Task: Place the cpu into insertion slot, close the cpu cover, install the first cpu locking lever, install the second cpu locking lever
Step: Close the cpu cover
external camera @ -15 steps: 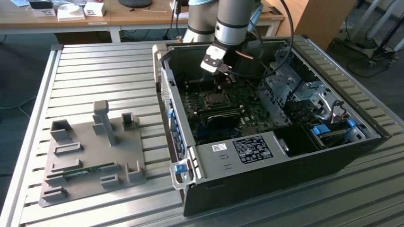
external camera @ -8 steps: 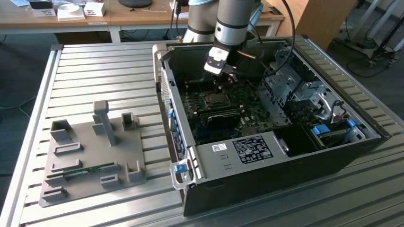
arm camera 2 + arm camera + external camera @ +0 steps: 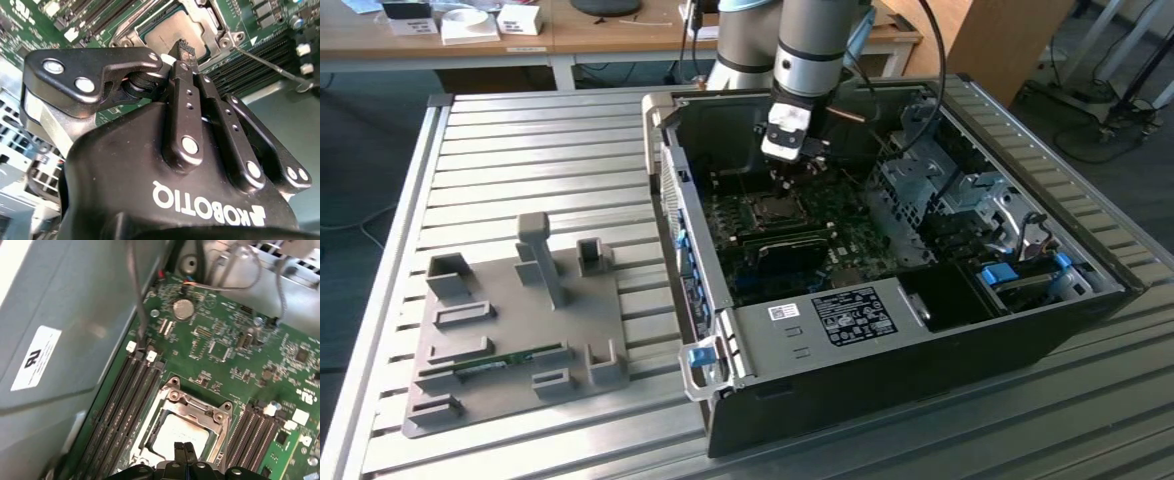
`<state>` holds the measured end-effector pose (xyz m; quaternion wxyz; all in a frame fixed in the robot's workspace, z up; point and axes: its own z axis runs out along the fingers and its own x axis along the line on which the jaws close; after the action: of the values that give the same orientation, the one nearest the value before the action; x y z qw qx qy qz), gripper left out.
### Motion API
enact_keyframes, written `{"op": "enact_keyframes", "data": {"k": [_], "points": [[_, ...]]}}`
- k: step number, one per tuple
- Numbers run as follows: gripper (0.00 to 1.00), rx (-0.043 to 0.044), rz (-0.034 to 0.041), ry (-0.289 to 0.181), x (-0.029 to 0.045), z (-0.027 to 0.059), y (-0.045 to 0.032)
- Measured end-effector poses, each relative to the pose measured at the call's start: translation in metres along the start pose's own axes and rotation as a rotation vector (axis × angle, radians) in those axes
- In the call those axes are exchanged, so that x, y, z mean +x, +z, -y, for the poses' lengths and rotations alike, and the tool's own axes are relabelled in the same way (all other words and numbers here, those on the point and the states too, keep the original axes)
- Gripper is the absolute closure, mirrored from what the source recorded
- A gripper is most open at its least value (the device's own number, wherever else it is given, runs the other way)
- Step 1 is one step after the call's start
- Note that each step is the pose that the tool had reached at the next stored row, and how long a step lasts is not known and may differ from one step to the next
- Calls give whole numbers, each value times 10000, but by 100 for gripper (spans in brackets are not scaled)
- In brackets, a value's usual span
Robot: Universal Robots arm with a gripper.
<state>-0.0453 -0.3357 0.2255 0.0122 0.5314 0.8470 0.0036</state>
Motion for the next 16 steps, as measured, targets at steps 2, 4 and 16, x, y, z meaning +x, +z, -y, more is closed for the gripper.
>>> {"op": "enact_keyframes", "data": {"k": [2, 4, 16], "points": [[89, -6, -7, -377, 0, 0, 1], [89, -12, -14, -737, 0, 0, 3], [89, -49, -55, -2922, 0, 0, 11]]}}
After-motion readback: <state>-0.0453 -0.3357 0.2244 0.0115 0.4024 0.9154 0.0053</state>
